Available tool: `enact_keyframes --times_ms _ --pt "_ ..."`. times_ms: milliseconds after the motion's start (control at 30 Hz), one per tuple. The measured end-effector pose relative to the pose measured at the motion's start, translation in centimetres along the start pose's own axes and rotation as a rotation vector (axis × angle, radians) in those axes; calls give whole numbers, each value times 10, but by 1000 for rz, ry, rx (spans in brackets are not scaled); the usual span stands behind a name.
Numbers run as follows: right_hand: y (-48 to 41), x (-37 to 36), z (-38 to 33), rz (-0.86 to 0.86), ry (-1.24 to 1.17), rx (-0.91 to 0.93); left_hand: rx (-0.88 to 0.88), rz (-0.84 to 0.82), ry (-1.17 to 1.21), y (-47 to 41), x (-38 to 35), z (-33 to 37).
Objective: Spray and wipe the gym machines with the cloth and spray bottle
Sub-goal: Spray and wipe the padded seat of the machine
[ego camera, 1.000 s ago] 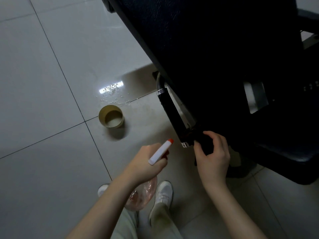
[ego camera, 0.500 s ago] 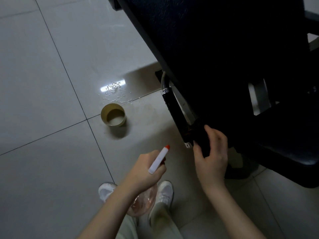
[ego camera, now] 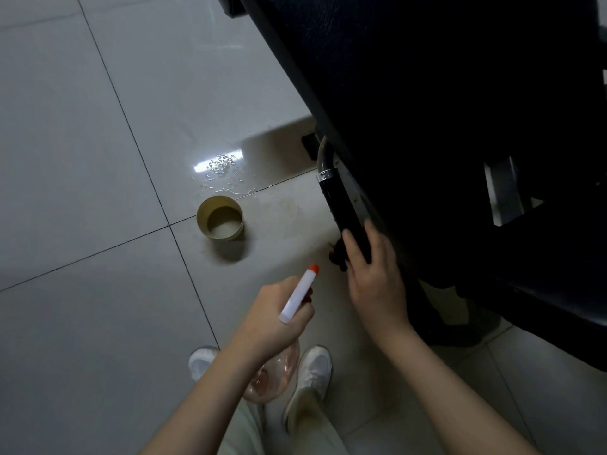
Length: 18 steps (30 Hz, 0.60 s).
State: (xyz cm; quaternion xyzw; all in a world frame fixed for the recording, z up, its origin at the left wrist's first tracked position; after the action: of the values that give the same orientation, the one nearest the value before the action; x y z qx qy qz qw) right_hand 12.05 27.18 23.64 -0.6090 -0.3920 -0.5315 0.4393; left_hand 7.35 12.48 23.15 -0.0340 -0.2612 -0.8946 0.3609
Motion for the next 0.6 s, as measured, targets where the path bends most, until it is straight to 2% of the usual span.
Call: enact_keyframes --times_ms 133,367,433,600 --pt "-23 -3 -10 38 25 37 -32 37 -16 0 1 -1" --pt "24 11 7 -19 38 160 -20 68 35 -2 10 3" --pt "25 21 6 19 15 167 -33 80 32 -2 14 7" --pt "-48 26 -24 115 57 227 -55 111 31 -2 18 9"
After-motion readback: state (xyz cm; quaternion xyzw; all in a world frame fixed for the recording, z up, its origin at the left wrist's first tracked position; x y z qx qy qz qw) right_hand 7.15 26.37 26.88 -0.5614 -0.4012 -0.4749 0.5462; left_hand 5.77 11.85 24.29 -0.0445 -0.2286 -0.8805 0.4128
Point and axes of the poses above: each hand's wrist, its own y-axis away from the middle knuckle, its own x-axis out of the back of the hand, z = x × y, the point moved 7 cm from there along -y, towards the middle knuckle, and after that the axes turned 8 degrees about y, right-handed, at the moved point
